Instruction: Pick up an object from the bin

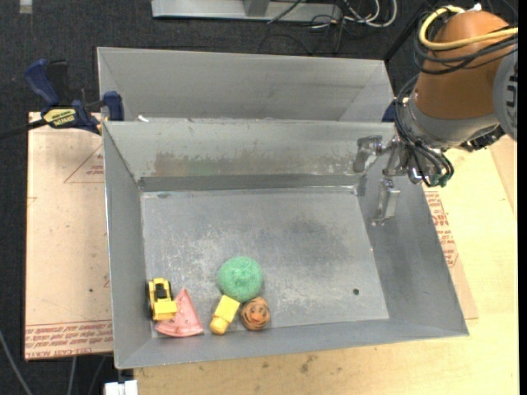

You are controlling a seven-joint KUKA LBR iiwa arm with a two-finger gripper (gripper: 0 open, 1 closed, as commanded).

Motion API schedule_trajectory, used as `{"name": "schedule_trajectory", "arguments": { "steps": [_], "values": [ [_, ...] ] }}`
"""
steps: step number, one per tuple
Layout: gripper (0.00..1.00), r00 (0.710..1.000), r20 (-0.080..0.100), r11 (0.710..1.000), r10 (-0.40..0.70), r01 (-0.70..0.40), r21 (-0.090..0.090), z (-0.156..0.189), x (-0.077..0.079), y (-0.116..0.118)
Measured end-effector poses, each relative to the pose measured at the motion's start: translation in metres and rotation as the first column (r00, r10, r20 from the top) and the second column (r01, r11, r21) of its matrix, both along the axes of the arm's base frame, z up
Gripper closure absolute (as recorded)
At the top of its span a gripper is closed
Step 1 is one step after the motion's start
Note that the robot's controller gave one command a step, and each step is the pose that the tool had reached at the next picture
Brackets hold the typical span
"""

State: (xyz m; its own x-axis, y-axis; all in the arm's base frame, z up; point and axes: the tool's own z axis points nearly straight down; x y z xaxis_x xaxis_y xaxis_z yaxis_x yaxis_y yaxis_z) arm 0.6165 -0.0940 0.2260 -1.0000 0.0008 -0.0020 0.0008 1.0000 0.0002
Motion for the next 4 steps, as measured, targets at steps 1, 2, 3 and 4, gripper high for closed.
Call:
{"name": "schedule_trajectory", "arguments": {
  "steps": [1, 2, 3, 4],
  "values": [
    [0.0, 0.998, 0.003, 0.998, -0.061, 0.061, -0.001, -0.014, -0.012, 0.028],
    [0.0, 0.995, -0.002, 0.995, -0.101, 0.101, 0.001, -0.008, -0.02, 0.062],
    [0.0, 1.0, 0.007, 1.0, -0.009, 0.009, 0.0, -0.038, -0.027, 0.075],
    [0.0, 0.987, 0.0, 0.987, 0.163, -0.163, 0.0, -0.07, -0.016, 0.115]
  ]
}}
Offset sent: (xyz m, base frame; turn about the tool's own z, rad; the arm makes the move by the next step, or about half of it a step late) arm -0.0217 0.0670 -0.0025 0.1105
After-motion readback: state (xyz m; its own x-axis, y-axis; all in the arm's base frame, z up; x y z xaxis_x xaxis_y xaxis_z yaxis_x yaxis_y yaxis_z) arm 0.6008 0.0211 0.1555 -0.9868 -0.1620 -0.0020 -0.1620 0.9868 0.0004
